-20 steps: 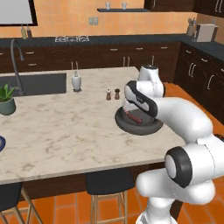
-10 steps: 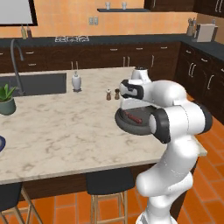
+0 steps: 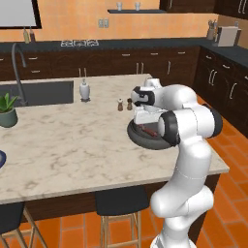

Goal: Place one bun and one sausage from the bowl on each plate.

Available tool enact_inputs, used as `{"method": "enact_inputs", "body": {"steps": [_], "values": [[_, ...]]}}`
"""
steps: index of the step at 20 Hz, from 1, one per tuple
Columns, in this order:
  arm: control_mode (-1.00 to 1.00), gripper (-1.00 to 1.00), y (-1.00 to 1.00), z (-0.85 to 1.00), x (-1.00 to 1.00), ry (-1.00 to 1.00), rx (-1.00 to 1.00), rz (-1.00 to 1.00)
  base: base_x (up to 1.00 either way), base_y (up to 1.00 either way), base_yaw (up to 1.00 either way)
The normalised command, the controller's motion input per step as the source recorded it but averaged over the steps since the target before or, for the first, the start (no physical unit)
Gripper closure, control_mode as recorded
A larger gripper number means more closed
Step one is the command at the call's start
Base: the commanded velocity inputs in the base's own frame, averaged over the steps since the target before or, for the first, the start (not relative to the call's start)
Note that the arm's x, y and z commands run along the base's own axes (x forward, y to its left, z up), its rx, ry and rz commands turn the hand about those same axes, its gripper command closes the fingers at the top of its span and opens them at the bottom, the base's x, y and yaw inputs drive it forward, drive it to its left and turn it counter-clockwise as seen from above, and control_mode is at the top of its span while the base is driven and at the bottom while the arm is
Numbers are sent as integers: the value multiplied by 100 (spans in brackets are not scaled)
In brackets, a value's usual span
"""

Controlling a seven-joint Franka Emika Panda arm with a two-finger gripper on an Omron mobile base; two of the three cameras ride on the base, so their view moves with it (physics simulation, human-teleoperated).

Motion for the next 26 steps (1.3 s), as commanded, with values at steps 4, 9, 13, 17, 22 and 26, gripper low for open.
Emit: {"method": "enact_inputs", "body": {"steps": [4,9,13,17,22,26], "values": [[-100,-100,0,-48,-2,2,0,0,0,0,0],[-100,-100,0,-12,-18,0,0,0,0,0,0],[-100,100,0,0,0,0,0,0,0,0,0],[-100,100,-2,9,-20,0,0,0,0,0,0],[-100,100,-14,81,-94,-4,0,0,0,0,0],[-100,100,-13,85,-100,-7,0,0,0,0,0]]}}
